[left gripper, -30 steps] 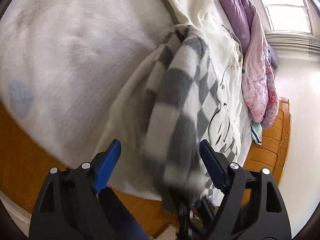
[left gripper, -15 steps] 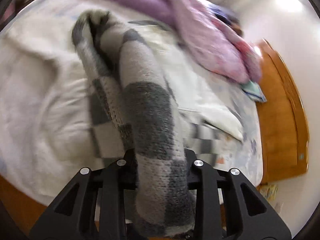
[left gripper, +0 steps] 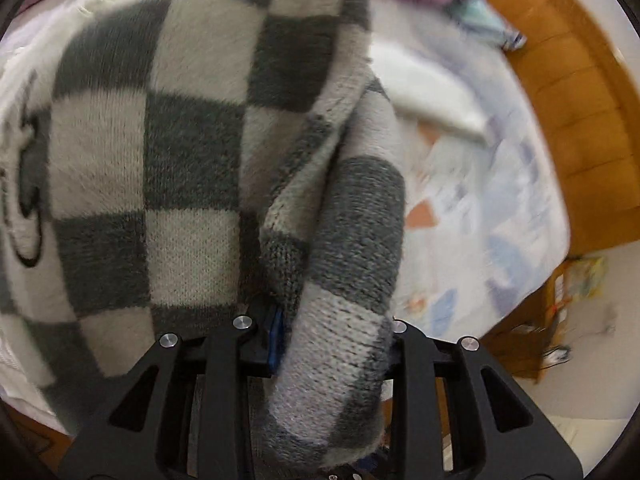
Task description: Fold large clothes
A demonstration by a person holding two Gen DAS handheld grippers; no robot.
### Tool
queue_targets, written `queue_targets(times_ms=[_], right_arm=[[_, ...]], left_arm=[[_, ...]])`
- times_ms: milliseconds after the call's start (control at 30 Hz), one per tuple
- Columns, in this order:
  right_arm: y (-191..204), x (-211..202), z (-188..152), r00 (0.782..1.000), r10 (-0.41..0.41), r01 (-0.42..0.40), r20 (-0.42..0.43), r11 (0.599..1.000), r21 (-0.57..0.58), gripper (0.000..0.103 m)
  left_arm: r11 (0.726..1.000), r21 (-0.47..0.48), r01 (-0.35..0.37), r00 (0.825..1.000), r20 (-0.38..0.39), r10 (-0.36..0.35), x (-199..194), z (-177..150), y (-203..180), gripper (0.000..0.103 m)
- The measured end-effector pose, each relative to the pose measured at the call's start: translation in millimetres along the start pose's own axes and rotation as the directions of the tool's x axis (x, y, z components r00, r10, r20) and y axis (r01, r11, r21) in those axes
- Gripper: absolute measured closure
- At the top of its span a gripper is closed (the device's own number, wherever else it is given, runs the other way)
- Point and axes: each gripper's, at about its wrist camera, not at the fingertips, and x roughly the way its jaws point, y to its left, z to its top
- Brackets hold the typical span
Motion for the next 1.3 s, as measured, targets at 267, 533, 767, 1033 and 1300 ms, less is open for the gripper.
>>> queue_targets(times_ms=[267,533,767,1033,1300], right_arm=[[-21.3,-41.4,12.3,0.999,-0.038,0.036,-0.037,0.999,-0.029,0.069],[63.0,-59.3,80.1,0.992,-0.076,0.108,0.100,0.924,-0.366,0.066],[124.0,50.9,124.3,0.997,-0.059,0.023,-0.050,0.842,-0.539,0.072],[55.5,93.1,156.4,0.962,-0.271,0.222,-0.045,0.864,-0.452,0.103],[56.9,92.5,155.1,0.967,-0.253,0.217,-0.035,0.887,-0.408,0.103]], left_arm=[[0.990,-0.003,0.141,0.989,0.038,-0.141,-21.3,1.0,-17.9,0.026],[0.973,-0.226,-0.051,0.948,0.295,0.118,-133.2,-5.3,98.1,0.017],[0.940,-0.302,-0.157,0.980,0.074,0.187,-72.1,-6.5,178.5,0.021],[0.968,-0.237,-0.078,0.993,0.066,0.097,-46.7,-4.2,169.3,0.014],[0.921,-0.387,0.049,0.999,0.011,-0.049,-48.1,-77.4,201.8,0.014]])
